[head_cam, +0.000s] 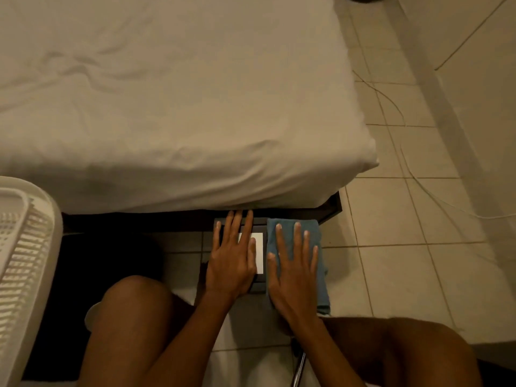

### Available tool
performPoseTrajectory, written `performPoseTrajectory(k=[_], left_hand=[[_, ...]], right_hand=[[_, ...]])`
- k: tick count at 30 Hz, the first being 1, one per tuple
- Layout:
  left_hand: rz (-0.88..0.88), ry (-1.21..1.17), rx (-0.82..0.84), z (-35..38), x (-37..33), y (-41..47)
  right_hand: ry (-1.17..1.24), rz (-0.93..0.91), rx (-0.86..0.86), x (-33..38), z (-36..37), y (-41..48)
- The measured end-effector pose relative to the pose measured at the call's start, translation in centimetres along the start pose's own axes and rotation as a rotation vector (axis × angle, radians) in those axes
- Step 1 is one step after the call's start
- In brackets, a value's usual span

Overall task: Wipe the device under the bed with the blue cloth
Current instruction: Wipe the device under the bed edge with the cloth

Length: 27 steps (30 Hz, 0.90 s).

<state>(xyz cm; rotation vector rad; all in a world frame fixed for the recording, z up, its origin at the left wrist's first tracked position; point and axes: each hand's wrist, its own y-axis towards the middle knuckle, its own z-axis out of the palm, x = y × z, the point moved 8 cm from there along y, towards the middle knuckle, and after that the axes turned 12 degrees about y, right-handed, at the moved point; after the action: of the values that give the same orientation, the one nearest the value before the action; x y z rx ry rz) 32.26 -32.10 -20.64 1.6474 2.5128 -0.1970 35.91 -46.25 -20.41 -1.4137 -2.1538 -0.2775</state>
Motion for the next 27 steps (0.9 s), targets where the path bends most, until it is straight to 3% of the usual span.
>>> performPoseTrajectory(k=[6,11,27], left_hand=[[0.0,0.027,-0.013,0.0,-0.1,-0.2],[-0.005,0.005,-0.002,0.1,0.0,0.0],[0.002,-0.005,-0.016,-0.1,0.0,-0.1]], right_hand=[[-0.006,-0.025,0.042,0.0,-1.0,4.4],[-0.004,-0.039,0.041,0.3,-0.2,-0.3],[0.025,-0.021,0.004,0.5,-0.4,3.0]])
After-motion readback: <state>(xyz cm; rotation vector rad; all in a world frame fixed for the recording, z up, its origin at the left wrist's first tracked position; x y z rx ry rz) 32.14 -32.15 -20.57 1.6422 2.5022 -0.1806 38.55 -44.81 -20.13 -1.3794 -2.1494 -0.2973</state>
